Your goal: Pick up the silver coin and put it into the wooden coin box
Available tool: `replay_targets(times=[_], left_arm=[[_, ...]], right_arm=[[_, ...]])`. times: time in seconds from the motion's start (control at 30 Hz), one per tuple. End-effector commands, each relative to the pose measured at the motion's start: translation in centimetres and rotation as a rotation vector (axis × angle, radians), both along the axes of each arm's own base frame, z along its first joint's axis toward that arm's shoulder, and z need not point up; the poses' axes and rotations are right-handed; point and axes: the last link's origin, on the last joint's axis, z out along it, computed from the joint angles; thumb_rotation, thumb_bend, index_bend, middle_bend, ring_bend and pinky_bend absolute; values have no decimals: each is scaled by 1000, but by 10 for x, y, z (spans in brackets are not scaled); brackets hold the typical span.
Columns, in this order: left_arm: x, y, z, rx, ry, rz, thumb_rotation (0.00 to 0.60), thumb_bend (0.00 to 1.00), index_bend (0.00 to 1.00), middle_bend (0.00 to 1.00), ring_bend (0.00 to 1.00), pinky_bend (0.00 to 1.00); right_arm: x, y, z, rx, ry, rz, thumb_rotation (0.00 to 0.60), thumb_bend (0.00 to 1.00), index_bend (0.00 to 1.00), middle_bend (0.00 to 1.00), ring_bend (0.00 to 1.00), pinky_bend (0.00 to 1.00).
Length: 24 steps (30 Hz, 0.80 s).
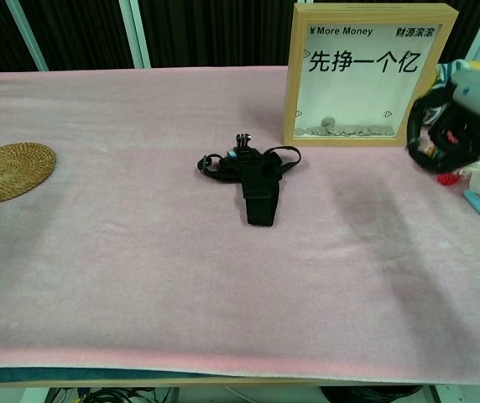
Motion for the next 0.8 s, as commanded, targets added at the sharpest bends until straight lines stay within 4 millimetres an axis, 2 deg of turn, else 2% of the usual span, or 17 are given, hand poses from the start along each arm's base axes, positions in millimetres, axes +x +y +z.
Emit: replay_targets(times=[0.03,0.2,0.4,0.8], left_arm=[[0,0,0,-1,-5,1,600,327,47,0,0,76],[0,1,1,-2,-14,6,600,327,47,0,0,76],[-1,2,3,3,-22,15,600,327,47,0,0,76],[-2,3,3,3,-24,25,600,327,47,0,0,77]], right_arm=[[37,-41,53,-44,51,33,600,461,718,873,924,1000],[63,-73,83,-2,57,11,600,461,720,873,924,1000],[84,-109,105,29,83,-34,600,461,720,873,924,1000],[104,-158,115,44,103,-91,600,462,719,873,924,1000]])
